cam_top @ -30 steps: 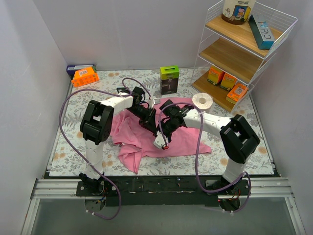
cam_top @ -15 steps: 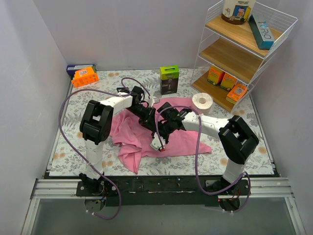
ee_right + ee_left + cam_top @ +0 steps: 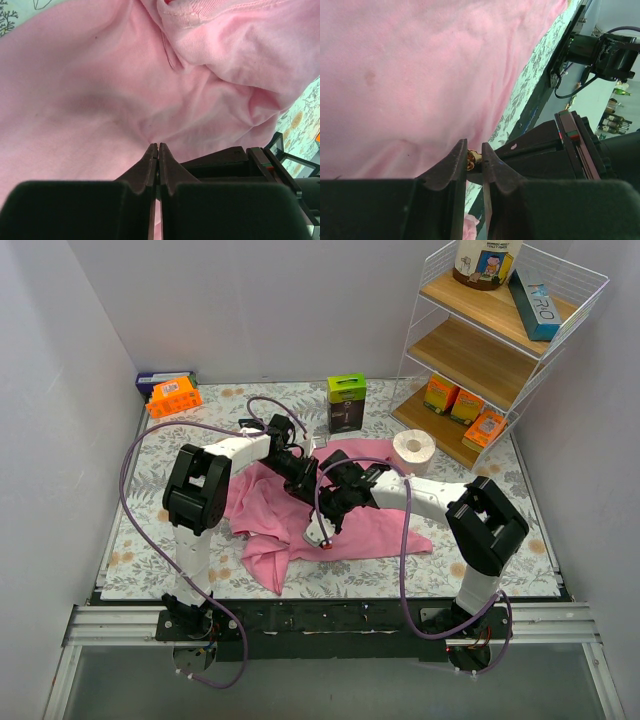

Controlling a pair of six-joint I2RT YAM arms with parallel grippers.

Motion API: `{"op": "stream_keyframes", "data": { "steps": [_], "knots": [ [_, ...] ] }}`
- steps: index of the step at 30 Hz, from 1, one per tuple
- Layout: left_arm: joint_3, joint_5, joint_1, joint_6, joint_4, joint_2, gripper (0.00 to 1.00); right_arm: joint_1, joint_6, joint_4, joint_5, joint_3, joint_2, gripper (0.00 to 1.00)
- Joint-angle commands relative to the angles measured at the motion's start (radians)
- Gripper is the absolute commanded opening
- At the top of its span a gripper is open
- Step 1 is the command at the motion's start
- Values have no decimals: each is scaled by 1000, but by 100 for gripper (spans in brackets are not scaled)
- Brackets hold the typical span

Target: Remove the brooch from the garment

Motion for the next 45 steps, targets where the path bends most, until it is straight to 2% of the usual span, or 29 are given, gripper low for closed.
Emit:
{"op": "stream_keyframes", "data": {
  "steps": [1,2,4,5,7,10,12,13,14,15,17,18,20,21,22,23,24,25,26,28,29,32,33,36,39,42,45],
  "knots": [
    [28,43,-3,0,-27,-14,0,-8,32,52,57,-3,-23,1],
    [32,41,-3,-1,-27,-14,5,-8,38,45,53,4,-25,1],
    [41,26,-5,0,-32,-18,25,-17,69,19,39,24,-20,1],
    [48,18,-3,5,-32,-23,30,-23,84,-21,13,56,-22,1],
    [75,6,4,3,-30,-49,37,-41,116,-48,-21,83,-28,1],
    [121,32,64,-34,-10,-93,43,-66,260,-87,-109,150,-39,1],
    [135,14,130,-81,10,-116,52,-75,392,-110,-163,208,-39,1],
    [144,15,159,-101,36,-147,53,-77,443,-106,-183,224,-42,1],
    [143,23,216,-122,53,-161,54,-81,577,-92,-223,242,-42,1],
    [146,23,245,-159,68,-178,55,-90,644,-77,-243,259,-34,1],
    [149,-23,311,-172,96,-231,55,-100,786,-58,-306,328,-17,1],
    [144,-47,331,-175,118,-256,56,-110,942,-40,-324,346,7,1],
    [106,-115,394,-184,155,-346,57,-126,1134,67,-393,394,35,1],
    [92,-136,415,-186,171,-374,57,-142,1334,128,-413,403,64,1],
    [84,-159,423,-183,183,-403,58,-149,1420,237,-430,418,81,1],
    [69,-192,489,-176,182,-426,58,-152,1499,311,-461,422,98,1],
    [63,-204,506,-167,177,-467,59,-159,1597,381,-469,425,128,1],
    [58,-215,520,-146,150,-483,59,-162,1764,458,-478,426,147,1],
    [54,-223,549,-134,131,-494,59,-167,1864,610,-493,437,167,1],
    [45,-246,569,-112,79,-529,59,-175,2073,733,-502,463,234,1],
    [35,-253,587,-97,70,-544,59,-175,2122,843,-512,477,254,1],
    [5,-298,612,-78,50,-600,59,-176,2256,993,-467,477,312,1],
    [-1,-311,616,-74,45,-612,60,-179,2293,1108,-450,471,343,1],
    [-8,-354,632,-57,22,-655,60,-182,2408,1227,-387,510,435,1],
    [-12,-381,638,-35,-18,-675,60,-182,2468,1224,-322,572,528,1],
    [-24,-404,640,-17,-39,-686,60,-175,2455,1298,-254,604,593,1],
    [-32,-439,640,3,-44,-679,60,-175,2456,1292,-197,670,674,1]
  ]
}}
